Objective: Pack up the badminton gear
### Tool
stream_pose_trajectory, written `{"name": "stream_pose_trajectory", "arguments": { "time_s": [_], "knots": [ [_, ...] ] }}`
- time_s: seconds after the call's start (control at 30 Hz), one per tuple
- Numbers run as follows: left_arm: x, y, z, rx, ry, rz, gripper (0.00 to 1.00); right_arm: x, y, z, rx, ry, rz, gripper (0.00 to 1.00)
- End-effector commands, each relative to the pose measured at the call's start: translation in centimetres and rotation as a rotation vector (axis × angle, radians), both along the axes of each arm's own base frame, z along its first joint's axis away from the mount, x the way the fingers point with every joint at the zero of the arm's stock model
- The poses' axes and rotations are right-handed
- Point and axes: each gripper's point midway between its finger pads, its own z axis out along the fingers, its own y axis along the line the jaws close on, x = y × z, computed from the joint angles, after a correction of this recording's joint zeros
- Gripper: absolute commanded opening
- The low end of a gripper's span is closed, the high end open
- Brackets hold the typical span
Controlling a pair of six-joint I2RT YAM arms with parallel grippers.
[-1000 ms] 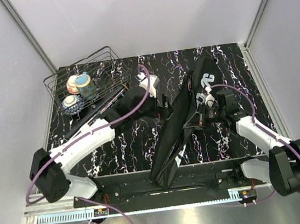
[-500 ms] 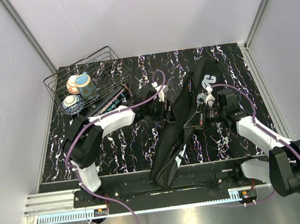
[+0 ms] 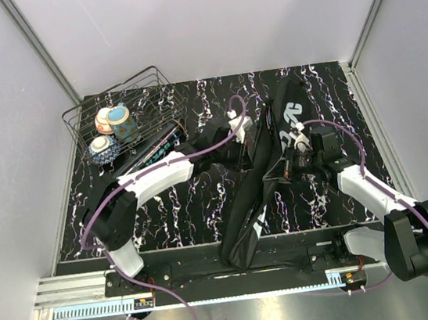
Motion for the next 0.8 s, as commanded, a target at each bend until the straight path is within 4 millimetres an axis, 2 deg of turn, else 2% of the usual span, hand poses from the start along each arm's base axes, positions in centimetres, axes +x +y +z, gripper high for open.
{"name": "stream_pose_trajectory", "arguments": {
  "time_s": [0.0, 0.13, 0.23, 0.3, 0.4, 0.43, 0.53, 0.7, 0.77],
  "knots": [
    [-0.9, -1.1, 7.0, -0.032, -0.197, -0.035, 0.0, 3.9, -0.4, 3.0, -0.007, -0.098, -0.135, 0.0],
    [-1.9, -1.8, 9.6, -0.049, -0.241, -0.051, 0.0, 5.4, -0.4, 3.6, 0.011, -0.094, -0.214, 0.0],
    [-2.7, -2.3, 10.3, -0.038, -0.253, -0.063, 0.0, 6.4, 0.2, 4.8, 0.069, -0.114, -0.262, 0.0],
    [-2.9, -2.4, 10.1, -0.03, -0.247, -0.064, 0.0, 6.7, 0.5, 5.2, 0.089, -0.107, -0.281, 0.0],
    [-2.8, -2.6, 8.3, -0.015, -0.211, -0.057, 0.0, 7.1, 1.1, 4.9, 0.12, -0.089, -0.282, 0.0],
    [-2.9, -2.7, 7.1, 0.0, -0.187, -0.051, 0.0, 7.2, 1.7, 4.8, 0.123, -0.089, -0.263, 0.02],
    [-2.7, -2.9, 5.7, -0.01, -0.174, -0.026, 0.0, 6.7, 2.6, 4.1, 0.09, -0.093, -0.201, 0.11],
    [-1.5, -2.3, 5.5, -0.033, -0.182, 0.056, 0.0, 5.6, 2.4, 3.4, -0.003, -0.174, -0.138, 0.22],
    [-0.6, -1.8, 6.0, -0.058, -0.168, 0.115, 0.0, 5.0, 3.0, 3.5, -0.018, -0.209, -0.083, 0.28]
  ]
}}
